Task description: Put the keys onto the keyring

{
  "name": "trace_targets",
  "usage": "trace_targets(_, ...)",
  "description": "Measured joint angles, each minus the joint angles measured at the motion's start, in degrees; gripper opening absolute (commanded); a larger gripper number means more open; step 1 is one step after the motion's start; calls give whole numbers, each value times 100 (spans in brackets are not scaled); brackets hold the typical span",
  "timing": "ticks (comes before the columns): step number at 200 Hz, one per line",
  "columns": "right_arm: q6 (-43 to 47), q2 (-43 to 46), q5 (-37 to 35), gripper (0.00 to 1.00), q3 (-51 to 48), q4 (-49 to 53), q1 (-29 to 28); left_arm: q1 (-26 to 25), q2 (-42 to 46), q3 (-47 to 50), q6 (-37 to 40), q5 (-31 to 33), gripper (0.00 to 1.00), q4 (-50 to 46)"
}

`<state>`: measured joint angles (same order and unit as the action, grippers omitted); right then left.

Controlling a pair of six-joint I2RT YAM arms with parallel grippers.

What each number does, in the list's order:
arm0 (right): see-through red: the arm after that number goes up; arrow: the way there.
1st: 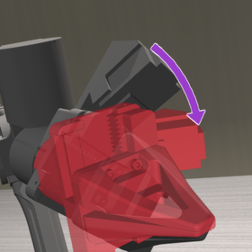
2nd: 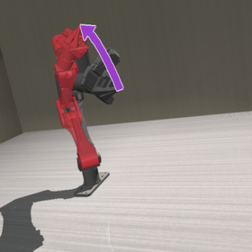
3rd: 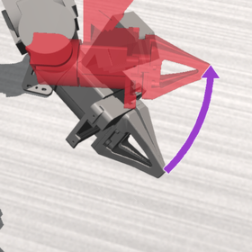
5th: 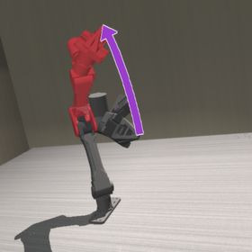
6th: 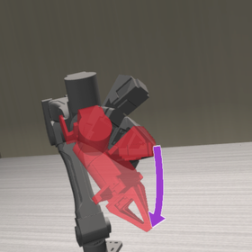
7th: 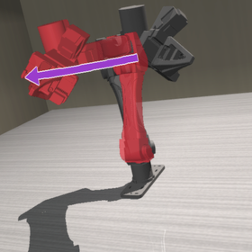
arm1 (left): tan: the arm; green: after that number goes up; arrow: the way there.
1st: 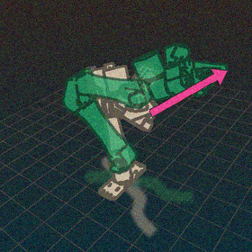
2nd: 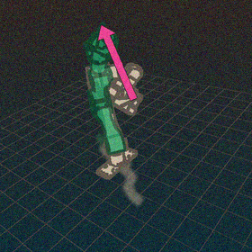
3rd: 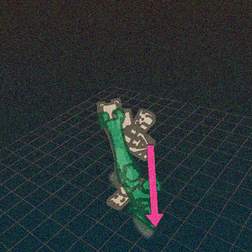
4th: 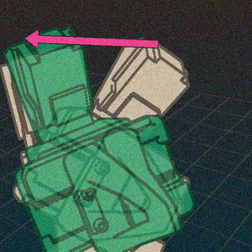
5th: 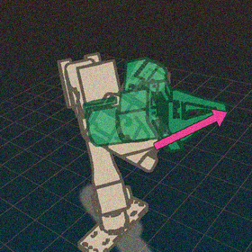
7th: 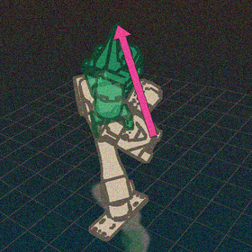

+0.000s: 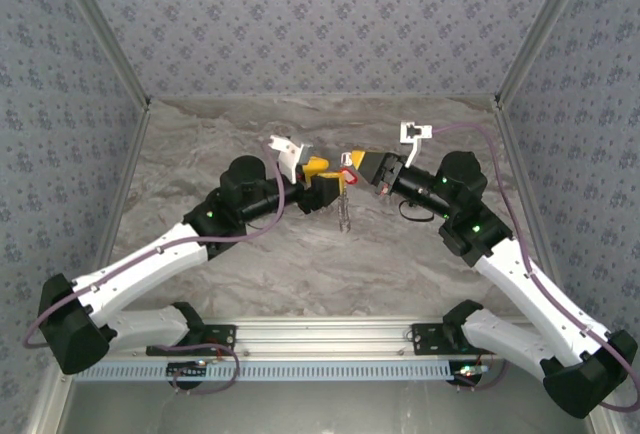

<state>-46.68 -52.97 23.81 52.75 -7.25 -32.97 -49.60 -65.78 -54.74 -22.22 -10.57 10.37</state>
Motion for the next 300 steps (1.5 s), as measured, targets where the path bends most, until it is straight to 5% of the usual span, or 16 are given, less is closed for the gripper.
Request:
trace_targets(95,223,-105,118,0,466,313,111,11,1099,658,-345,649,92,24)
trace_targets(156,686,-205,549,0,852,804,396,37,1088,577,-332,544,93,-343)
trace_targets(203,732,-219,562,0,852,890,402,35,389,-431,203,-20,92,-940)
trace_targets(223,732,-219,562,0,852,887,402,35,-68,-881,542,-59,85,-1222)
trace_targets(249,730,-216,560,0,852,892,402,35,-656,-1182,1064,-149,65,-1504)
trace_targets(268,730,-214,564,0,852,911,402,35,-1016,-1300,1290,-348,40,-1692)
trace_targets(300,732,-208,564,0,852,929,415,37,-1172,-1307,1445,-610,12,-1873)
